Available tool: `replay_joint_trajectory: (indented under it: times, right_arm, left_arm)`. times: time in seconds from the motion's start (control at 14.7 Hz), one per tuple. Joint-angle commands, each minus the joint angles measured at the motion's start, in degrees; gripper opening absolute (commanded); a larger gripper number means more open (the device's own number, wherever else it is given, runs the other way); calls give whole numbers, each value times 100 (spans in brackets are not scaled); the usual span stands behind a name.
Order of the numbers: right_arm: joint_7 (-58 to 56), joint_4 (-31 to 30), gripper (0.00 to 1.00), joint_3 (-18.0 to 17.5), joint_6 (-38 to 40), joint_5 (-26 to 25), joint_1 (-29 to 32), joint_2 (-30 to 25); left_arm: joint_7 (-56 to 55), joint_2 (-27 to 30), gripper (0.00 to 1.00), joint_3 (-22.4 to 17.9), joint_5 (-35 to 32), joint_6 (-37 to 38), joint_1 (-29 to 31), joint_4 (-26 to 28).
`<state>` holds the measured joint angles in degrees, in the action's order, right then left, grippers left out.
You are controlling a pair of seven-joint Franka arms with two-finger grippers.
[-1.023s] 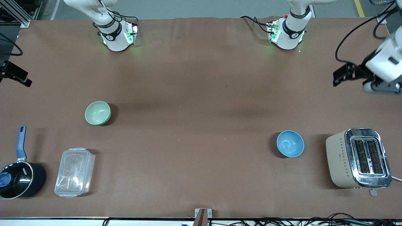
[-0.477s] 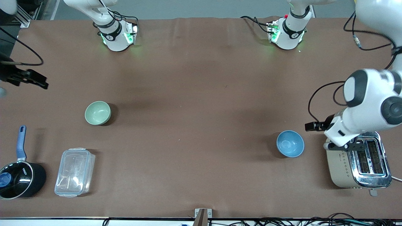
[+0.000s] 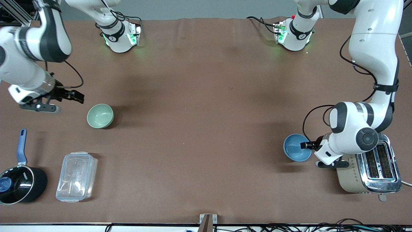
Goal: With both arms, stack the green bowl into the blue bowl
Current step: 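Reach the right gripper to the green bowl while the left gripper reaches the blue bowl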
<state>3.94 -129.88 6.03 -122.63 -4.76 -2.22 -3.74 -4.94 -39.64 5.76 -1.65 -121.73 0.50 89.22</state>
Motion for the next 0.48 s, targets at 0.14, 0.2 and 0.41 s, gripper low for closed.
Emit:
replay_joint_trajectory:
  times: [0.14, 0.2, 0.41]
  right_arm:
    - [-34, -977, 100, -23, -1603, -148, 81, 468]
    - [-34, -1021, 100, -23, -1963, -218, 116, 705]
    - [-559, -1232, 100, -14, -3228, -271, 475, 1365]
  left_arm:
    - [-103, -158, 51, -22, -143, -150, -33, -107]
    - [-103, -167, 46, -22, -143, -150, -33, -107]
    - [-94, -123, 13, 31, -82, -132, -41, -107]
